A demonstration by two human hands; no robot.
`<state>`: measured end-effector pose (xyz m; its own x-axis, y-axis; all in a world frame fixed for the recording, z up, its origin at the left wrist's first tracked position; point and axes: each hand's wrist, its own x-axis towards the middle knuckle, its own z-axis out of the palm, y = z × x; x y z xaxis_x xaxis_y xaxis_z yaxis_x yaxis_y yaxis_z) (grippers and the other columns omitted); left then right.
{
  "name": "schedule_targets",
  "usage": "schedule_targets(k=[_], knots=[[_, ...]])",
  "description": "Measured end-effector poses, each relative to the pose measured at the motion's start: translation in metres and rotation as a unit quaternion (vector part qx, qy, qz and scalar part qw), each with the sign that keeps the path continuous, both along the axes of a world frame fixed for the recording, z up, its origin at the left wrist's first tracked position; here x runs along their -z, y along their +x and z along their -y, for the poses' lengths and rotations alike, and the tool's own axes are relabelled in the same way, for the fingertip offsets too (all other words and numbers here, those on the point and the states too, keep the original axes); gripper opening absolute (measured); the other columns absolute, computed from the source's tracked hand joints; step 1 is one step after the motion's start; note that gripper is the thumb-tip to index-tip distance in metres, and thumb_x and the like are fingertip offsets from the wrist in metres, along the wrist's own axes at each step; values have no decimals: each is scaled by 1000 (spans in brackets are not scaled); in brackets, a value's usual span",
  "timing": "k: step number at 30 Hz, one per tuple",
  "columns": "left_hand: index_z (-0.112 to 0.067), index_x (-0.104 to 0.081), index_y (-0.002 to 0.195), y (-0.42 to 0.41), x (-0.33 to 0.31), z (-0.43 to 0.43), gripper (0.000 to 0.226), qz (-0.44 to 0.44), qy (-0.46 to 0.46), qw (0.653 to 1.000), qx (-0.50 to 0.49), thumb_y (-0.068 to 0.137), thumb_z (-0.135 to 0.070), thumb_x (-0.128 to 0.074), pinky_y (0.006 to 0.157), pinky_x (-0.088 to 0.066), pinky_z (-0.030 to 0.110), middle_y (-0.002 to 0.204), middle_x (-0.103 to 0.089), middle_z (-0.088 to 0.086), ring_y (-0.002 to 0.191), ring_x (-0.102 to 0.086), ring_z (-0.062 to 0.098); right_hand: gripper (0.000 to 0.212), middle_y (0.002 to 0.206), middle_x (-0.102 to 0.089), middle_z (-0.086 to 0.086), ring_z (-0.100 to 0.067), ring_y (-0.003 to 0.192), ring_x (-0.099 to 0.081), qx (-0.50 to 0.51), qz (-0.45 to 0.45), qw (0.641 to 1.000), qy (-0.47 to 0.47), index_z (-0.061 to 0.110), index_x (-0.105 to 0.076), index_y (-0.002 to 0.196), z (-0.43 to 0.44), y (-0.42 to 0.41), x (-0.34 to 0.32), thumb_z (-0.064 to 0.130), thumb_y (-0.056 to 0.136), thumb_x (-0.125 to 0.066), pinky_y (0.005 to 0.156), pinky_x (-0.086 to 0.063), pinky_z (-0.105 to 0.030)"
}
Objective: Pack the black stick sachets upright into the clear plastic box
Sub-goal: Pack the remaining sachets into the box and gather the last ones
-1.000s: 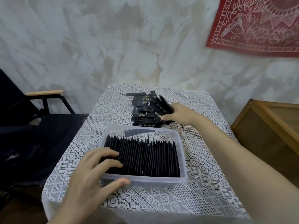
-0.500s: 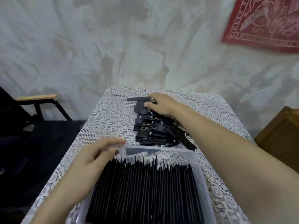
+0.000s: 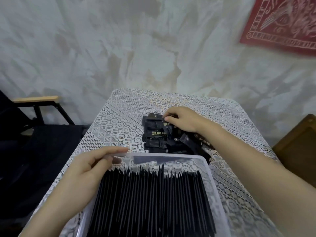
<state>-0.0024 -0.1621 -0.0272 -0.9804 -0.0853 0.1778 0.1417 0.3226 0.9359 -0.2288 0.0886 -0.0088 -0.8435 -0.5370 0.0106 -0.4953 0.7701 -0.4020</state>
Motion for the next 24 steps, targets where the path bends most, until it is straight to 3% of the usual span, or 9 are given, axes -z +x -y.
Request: schedule_targets(k=[3, 6, 9, 12, 15, 18, 21, 24], knots=[[-44, -77, 99, 1, -4, -5, 51, 13, -16, 1000, -11, 101, -1, -50, 94, -48, 38, 102, -77, -9, 98, -70, 10, 23, 112, -68, 8, -16, 107, -60, 22, 33, 999, -19, 24, -70, 118, -27, 34, -7, 34, 103, -55, 96, -45, -35], [-33, -79, 101, 4, -10, -11, 46, 21, -15, 1000, -15, 101, 1, -48, 95, -49, 38, 101, -77, -9, 96, -70, 8, 27, 108, -68, 7, -19, 105, -62, 53, 58, 997, -11, 27, -68, 118, -43, 64, -7, 44, 102, -53, 95, -47, -38], [-31, -79, 101, 7, -11, -14, 44, 23, -11, 1000, -10, 101, 0, -48, 95, -49, 40, 102, -77, -7, 97, -71, 10, 42, 130, -66, 0, -20, 119, -59, 72, 76, 994, -13, 20, -67, 128, -49, 85, -10, 48, 106, -44, 103, -44, -37], [-38, -77, 102, 9, -11, -16, 46, 20, -5, 1000, -6, 101, -2, -49, 96, -48, 39, 104, -77, -8, 98, -71, 11, 43, 144, -58, 3, -13, 133, -50, 98, 99, 986, -87, 17, -62, 138, -60, 100, -21, 37, 110, -37, 105, -32, -25], [-39, -77, 102, 11, -10, -17, 45, 17, 6, 1000, -8, 101, -3, -49, 97, -47, 39, 105, -77, -8, 99, -71, 11, 37, 146, -56, 6, -4, 127, -48, 75, 111, 990, -52, 22, -60, 141, -86, 110, -24, 22, 105, -50, 107, -34, -21], [-38, -78, 101, 11, -10, -18, 45, 18, 3, 1000, 2, 101, -3, -49, 96, -47, 38, 105, -76, -8, 99, -70, 10, 54, 145, -51, 8, -7, 127, -48, 55, 155, 986, -8, 27, -51, 148, -97, 119, -17, 12, 97, -59, 97, -37, -15], [-36, -78, 101, 12, -10, -19, 43, 13, 0, 1000, 5, 101, -3, -50, 94, -46, 36, 106, -76, -9, 99, -70, 10, 63, 147, -45, 13, -7, 135, -41, 52, 129, 990, 3, 31, -43, 152, -89, 116, -7, 22, 95, -68, 106, -32, -22], [-40, -77, 102, 12, -11, -20, 41, 11, -3, 1000, 8, 100, -7, -54, 92, -45, 34, 106, -76, -9, 100, -70, 9, 48, 141, -58, 8, -16, 132, -50, 56, 73, 996, -2, 36, -59, 138, -79, 103, -4, 32, 92, -73, 112, -39, -38]])
